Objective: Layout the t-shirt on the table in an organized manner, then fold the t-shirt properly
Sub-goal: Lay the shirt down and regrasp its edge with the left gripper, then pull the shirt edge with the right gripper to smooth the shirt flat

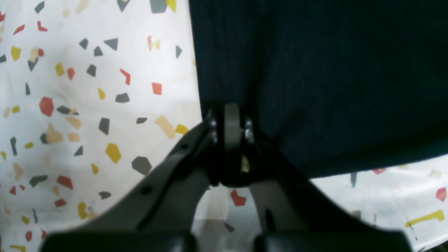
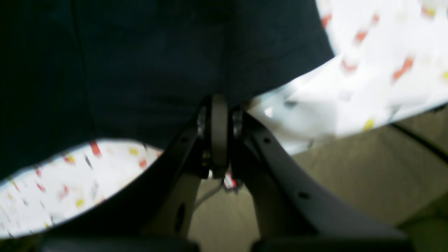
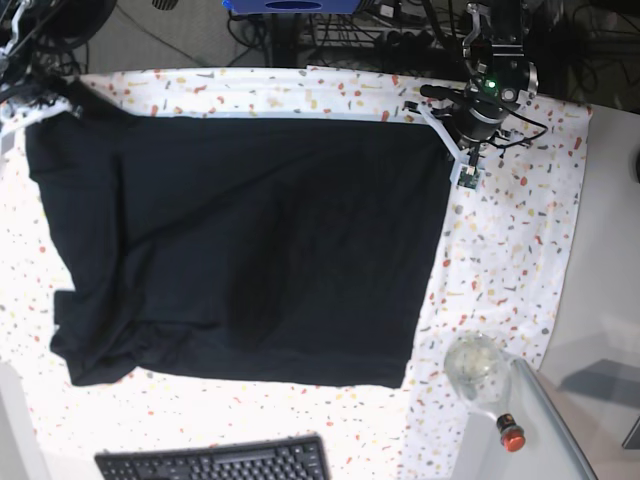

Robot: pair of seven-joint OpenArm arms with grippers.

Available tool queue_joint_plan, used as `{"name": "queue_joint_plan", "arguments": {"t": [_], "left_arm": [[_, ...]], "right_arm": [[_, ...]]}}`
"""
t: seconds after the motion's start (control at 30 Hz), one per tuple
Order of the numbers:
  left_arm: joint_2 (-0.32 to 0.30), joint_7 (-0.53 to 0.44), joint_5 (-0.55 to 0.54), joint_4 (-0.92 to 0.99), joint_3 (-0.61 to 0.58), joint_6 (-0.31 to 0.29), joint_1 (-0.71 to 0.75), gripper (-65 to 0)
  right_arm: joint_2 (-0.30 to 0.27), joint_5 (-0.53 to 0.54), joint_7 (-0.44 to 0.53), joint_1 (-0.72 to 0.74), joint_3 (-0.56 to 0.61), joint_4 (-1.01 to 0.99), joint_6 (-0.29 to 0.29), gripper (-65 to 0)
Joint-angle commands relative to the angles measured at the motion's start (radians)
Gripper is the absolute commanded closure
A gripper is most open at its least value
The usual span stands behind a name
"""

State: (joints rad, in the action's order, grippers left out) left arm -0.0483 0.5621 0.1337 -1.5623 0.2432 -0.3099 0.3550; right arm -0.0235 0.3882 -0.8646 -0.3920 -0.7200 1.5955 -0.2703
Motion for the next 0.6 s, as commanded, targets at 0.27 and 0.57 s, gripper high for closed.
{"name": "queue_joint_plan", "arguments": {"t": [0.27,0.57], "left_arm": [[-0.005,-0.015,0.001,-0.013,0.021,0.010,0.000,0.0],[-0.003,-0.015,0.001,-0.013,0.021,0.010,0.016,0.0]], "right_arm": [[0.032,0.004,0.040,-0.137,0.167,0.293,-0.001,-27.9],[-0.092,-0.154,0.178,0.117,0.158,0.113,-0.001,-26.7]]}}
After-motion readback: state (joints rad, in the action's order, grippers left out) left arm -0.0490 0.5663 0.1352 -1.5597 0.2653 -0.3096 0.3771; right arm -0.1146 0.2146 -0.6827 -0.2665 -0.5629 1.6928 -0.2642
